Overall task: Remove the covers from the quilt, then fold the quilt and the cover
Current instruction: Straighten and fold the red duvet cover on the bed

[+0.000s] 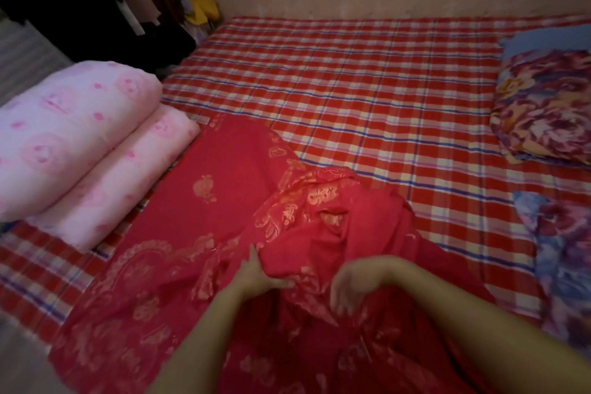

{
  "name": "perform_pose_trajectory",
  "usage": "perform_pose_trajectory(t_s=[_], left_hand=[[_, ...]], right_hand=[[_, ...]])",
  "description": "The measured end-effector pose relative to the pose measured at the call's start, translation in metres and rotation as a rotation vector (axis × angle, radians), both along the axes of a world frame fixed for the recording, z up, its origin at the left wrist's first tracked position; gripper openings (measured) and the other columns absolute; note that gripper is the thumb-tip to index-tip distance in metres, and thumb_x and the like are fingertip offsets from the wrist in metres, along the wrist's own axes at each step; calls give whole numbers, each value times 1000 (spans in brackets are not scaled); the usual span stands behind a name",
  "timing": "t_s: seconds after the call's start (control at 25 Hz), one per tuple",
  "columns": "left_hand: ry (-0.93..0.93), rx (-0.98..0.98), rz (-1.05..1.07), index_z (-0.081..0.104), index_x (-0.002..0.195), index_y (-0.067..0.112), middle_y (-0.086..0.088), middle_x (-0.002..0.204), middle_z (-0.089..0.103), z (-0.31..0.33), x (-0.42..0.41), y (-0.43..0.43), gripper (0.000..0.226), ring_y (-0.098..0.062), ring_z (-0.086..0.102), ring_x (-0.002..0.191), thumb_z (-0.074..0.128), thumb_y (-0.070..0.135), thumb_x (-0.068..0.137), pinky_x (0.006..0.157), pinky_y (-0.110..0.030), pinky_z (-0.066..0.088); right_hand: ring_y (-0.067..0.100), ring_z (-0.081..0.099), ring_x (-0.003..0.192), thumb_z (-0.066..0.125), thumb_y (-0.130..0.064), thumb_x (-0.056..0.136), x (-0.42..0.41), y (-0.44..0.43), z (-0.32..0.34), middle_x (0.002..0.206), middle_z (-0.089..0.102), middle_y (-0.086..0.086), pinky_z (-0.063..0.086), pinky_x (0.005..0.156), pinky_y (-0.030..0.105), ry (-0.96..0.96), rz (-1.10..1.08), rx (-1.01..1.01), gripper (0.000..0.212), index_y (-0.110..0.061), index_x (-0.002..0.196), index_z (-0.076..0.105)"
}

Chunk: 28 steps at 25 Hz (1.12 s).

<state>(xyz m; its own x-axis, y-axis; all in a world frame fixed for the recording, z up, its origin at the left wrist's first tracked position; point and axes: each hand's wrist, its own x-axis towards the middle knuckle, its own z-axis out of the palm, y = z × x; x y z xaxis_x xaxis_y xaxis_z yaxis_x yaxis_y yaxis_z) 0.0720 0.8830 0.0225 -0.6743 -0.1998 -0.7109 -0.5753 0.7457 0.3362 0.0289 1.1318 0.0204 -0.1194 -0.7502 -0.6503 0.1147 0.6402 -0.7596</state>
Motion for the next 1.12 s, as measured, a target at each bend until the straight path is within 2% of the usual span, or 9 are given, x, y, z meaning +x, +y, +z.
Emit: perform_pose_trajectory(t_s=[0.12,0.2,0.36,0.48,0.64,0.76,0.96,1.04,1.12], left_hand=[[144,-167,-88,29,144,7,-16,137,51,-27,23,-1,69,-28,48,126,57,8,81,104,-31,35],[215,-212,-168,44,138,11,-12,133,56,-32,29,-12,61,-26,51,124,50,1,79,104,-30,35],[209,-353,-259,62,116,15,-12,116,66,-20,27,-39,40,-29,59,112,50,7,78,91,-35,45],[262,-304,96,64,112,4,-21,115,65,-4,22,-58,37,-34,60,110,47,17,82,86,-35,46],[257,287,896,61,107,-2,-19,100,67,20,-8,-39,26,-31,65,89,45,15,96,62,-29,50],[144,687,977,55,79,14,-5,51,63,55,-40,6,25,-24,59,54,39,21,97,40,-42,53],[379,1000,789,55,121,10,-15,115,62,119,-101,155,44,-32,59,97,61,31,84,86,-61,39],[446,1085,707,50,128,3,-20,129,55,144,-112,236,80,-34,57,108,75,31,57,94,-60,42],[372,1157,610,52,123,6,-20,131,55,173,-114,319,54,-31,58,105,67,22,74,92,-56,46]], right_hand=[[11,64,94,42,5,75,-59,24,2,106,63,3,49,80,38,957,-554,186,46,-20,109,60],[30,48,123,40,-6,91,-86,40,9,143,35,10,42,98,43,1173,-447,474,53,-28,139,38],[31,13,144,47,-19,93,-114,37,12,156,16,2,17,114,55,1176,261,602,53,-34,142,34],[24,41,132,73,-22,76,-97,27,-6,137,50,2,19,112,53,1157,510,691,66,-23,135,45],[25,58,112,47,-17,94,-64,53,-6,123,61,6,47,91,35,1181,80,720,33,-19,127,46],[31,60,109,43,-27,94,-46,101,38,117,63,12,48,86,36,1097,-467,703,27,-18,114,58],[32,63,106,52,-23,84,-39,250,166,114,64,23,52,89,37,675,-1247,745,37,-1,113,60],[26,71,69,53,-26,84,-11,314,215,79,72,19,59,62,43,356,-1592,389,28,0,91,61],[25,66,48,40,-18,95,15,372,239,58,68,17,53,44,47,181,-1761,230,34,0,78,64]])
